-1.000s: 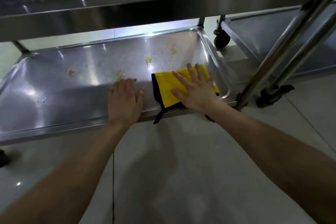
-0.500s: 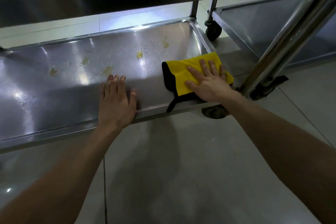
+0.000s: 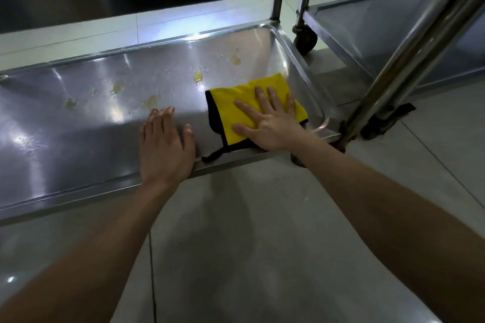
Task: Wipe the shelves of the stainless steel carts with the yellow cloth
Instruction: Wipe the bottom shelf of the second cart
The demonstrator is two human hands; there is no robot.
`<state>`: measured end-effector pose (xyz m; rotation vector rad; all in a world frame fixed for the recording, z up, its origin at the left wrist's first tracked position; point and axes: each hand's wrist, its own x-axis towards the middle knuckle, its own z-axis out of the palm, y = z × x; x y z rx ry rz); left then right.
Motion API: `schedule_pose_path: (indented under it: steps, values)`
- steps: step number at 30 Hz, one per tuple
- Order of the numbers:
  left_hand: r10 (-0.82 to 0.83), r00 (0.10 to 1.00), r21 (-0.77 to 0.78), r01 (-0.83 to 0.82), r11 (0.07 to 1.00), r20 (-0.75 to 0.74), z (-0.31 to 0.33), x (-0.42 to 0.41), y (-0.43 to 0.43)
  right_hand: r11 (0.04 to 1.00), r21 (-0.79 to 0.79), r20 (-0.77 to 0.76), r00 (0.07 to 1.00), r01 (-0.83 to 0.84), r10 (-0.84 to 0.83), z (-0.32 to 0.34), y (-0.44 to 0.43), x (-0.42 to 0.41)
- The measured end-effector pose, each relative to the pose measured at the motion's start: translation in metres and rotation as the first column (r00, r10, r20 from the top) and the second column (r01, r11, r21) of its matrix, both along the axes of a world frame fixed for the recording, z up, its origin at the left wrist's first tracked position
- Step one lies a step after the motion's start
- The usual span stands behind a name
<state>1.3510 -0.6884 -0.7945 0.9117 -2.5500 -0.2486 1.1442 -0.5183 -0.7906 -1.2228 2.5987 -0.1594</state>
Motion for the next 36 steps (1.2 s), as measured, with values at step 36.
schedule_pose_path:
  steps: [36]
  values:
    - [-0.009, 0.93, 0.334, 0.141, 0.932, -0.366, 0.014, 0.007, 0.0, 0.996, 0.075, -0.057, 0.998, 0.044, -0.04, 0.0, -0.085, 0.028]
